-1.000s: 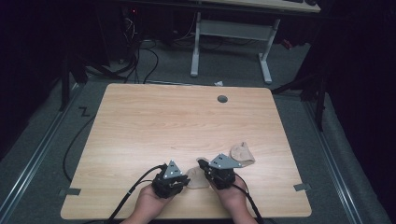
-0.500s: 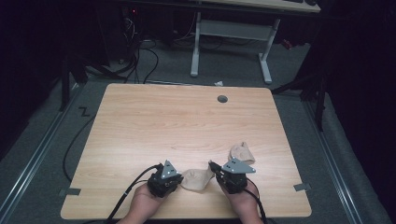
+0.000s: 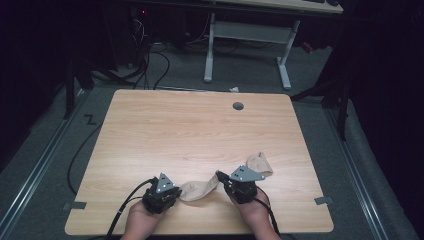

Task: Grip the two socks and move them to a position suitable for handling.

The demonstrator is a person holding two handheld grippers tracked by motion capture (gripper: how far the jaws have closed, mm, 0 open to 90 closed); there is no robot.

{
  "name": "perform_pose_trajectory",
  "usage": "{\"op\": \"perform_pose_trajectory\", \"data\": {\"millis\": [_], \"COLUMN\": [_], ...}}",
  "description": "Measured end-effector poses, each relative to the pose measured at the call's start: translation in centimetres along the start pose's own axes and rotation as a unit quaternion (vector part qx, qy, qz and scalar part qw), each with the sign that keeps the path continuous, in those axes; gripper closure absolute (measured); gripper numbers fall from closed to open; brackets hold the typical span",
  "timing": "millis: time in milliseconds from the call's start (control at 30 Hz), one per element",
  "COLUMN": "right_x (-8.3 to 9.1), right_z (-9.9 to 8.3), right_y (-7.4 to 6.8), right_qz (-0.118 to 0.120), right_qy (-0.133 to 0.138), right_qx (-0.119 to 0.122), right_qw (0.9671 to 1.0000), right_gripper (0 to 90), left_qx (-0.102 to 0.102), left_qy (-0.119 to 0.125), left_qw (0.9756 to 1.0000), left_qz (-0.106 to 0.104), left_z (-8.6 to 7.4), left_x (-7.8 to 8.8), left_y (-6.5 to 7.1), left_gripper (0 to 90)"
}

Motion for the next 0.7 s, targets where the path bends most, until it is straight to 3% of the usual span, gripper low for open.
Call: {"op": "perform_pose_trajectory", "data": {"millis": [200,433,567,600,700], "right_x": [-0.3,1.4,2.3,2.9,3.7], "right_z": [0.4,-0.6,-1.5,-2.2,-2.7], "right_y": [-0.4,0.5,0.9,1.2,1.4], "right_qz": [0.004,-0.015,-0.023,-0.028,-0.035], "right_qy": [0.001,0.001,-0.004,-0.006,-0.008], "right_qx": [0.007,-0.007,-0.017,-0.023,-0.031], "right_qw": [1.0000,0.9999,0.9996,0.9993,0.9989], "right_gripper": [87.7,86.7,85.9,84.9,84.6], "left_qx": [0.010,0.005,-0.011,-0.032,-0.041], "left_qy": [-0.005,0.014,0.030,0.034,0.034], "left_qw": [0.9999,0.9999,0.9995,0.9989,0.9985], "left_qz": [0.008,-0.001,-0.008,-0.007,-0.013], "left_z": [-0.6,1.0,2.3,2.9,3.1], "left_x": [0.5,0.3,0.1,-0.2,-0.6], "left_y": [-0.7,-0.2,0.5,1.3,1.9], "left_gripper": [80.7,80.2,79.7,79.5,78.6]}}
Point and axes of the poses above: each handheld gripper's, and its own axes: x roughly backward along the jaws, z roughly out of its top, y roughly to its right, the point moved 10 cm from there along -x, roughly forward along the jaws, and after that the axes turned 4 degrees about z, right-handed, at the moved point
